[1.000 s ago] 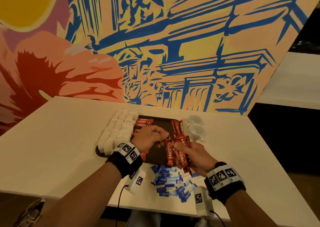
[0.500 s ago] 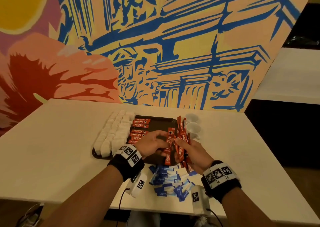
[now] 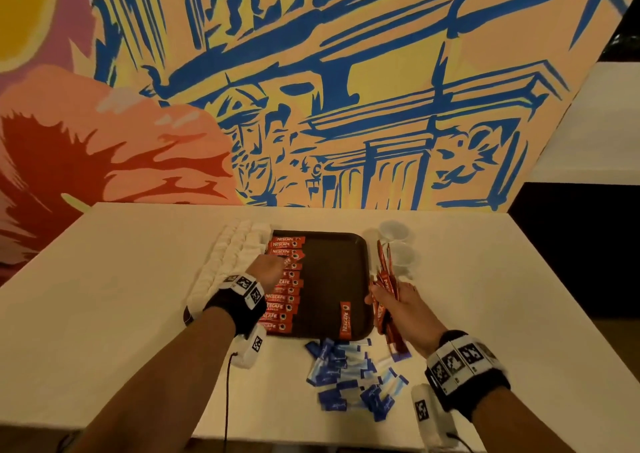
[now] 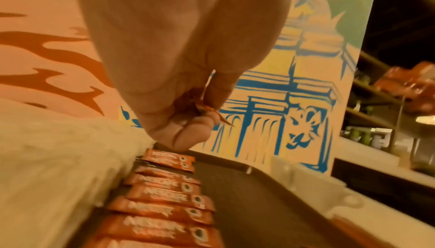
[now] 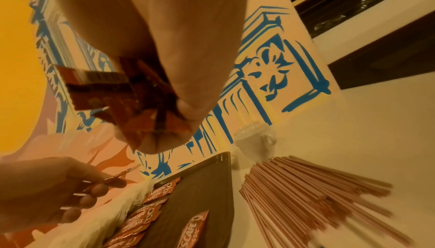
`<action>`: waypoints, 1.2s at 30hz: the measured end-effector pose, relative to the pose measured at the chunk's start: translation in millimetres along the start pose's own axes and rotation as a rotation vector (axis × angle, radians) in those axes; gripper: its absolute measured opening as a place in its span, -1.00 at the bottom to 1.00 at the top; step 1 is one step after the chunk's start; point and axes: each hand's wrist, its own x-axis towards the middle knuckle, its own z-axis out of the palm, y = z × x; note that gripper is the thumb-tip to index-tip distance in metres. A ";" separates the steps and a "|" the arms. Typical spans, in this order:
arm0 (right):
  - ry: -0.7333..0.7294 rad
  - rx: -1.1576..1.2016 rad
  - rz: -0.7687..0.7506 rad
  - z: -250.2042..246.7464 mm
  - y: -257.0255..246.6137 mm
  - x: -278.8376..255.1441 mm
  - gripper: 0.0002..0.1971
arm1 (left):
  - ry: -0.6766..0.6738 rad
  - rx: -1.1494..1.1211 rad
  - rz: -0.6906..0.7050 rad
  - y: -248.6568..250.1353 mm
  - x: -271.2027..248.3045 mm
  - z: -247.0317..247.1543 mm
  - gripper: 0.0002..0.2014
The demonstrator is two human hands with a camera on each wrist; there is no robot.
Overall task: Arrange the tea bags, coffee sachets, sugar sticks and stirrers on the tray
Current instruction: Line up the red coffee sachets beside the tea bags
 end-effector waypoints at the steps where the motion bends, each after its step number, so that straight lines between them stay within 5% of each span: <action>1: -0.005 -0.070 -0.019 1.0 -2.9 6.5 -0.70 | 0.029 0.081 0.009 0.1 7.8 -5.4 -0.68; 8: -0.060 -0.073 0.029 17.3 -6.0 39.3 -0.83 | 0.179 0.418 0.091 0.7 65.0 -16.9 -0.98; 27: -0.041 -0.037 0.045 13.9 14.6 52.0 -0.81 | 0.207 0.983 0.145 -11.1 119.8 11.5 -0.80; 36: -0.065 -0.040 0.050 13.3 11.6 50.9 -0.78 | 0.109 0.985 0.231 -10.8 125.3 13.3 -0.73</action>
